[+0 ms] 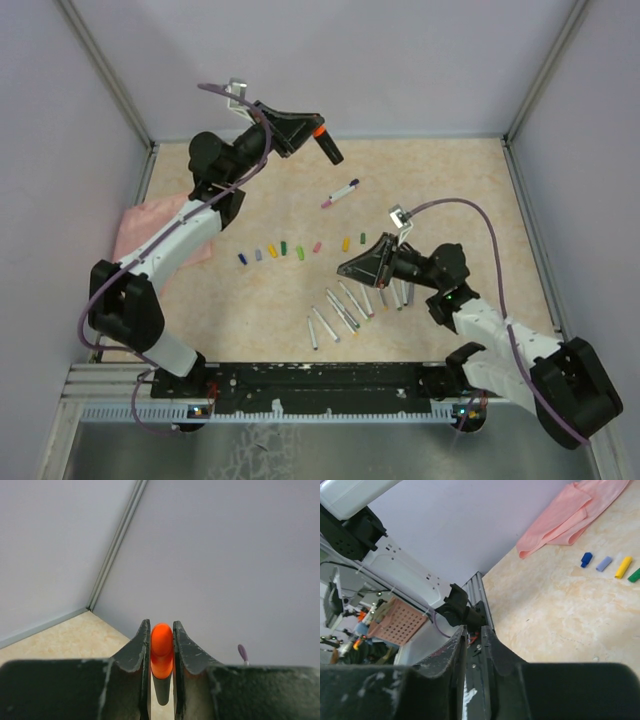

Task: Open the pen caps
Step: Open the pen cap from the pen.

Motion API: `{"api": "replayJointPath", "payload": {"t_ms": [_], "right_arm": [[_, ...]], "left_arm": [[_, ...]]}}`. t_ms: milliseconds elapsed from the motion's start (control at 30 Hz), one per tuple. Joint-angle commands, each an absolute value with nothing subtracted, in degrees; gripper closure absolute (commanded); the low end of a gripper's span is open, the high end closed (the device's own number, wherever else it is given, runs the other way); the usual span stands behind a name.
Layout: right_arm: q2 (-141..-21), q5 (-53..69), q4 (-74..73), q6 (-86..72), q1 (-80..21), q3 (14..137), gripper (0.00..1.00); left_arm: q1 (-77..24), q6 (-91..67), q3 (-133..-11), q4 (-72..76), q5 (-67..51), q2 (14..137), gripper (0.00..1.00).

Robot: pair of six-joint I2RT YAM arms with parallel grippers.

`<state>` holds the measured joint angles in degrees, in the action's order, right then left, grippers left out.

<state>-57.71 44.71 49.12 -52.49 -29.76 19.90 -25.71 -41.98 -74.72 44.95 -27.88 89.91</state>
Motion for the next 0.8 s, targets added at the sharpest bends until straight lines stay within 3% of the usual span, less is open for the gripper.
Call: {"api": "replayJointPath", "payload": {"t_ms": [0,67,133,333,767], "right_arm": [[-53.20,42.35,42.83,-47.00,-29.50,22.64,0.62],[-50.51,39.95,37.39,-43.59,-29.08,23.74,0.40],[-47.61,37.29,32.47,-40.23,-28.33,24.69,0.28],[-45.23,35.97,27.47,-37.00,-26.24,26.86,0.26],[-60.86,45.78,46.49,-49.65,-26.41,30.61,0.27]], "left_arm": [[-25.43,-42.43,-72.94,46.05,-32.85,88.91,1.00],[-25.40,-43.39,-70.66,46.10,-35.97,87.85,1.00],[-25.31,-44.38,-67.87,46.31,-39.43,86.47,1.00],[-25.38,-49.85,-56.70,50.72,-48.51,82.03,1.00],[-29.20,-54.32,-42.89,57.10,-48.23,75.85,1.00]]}}
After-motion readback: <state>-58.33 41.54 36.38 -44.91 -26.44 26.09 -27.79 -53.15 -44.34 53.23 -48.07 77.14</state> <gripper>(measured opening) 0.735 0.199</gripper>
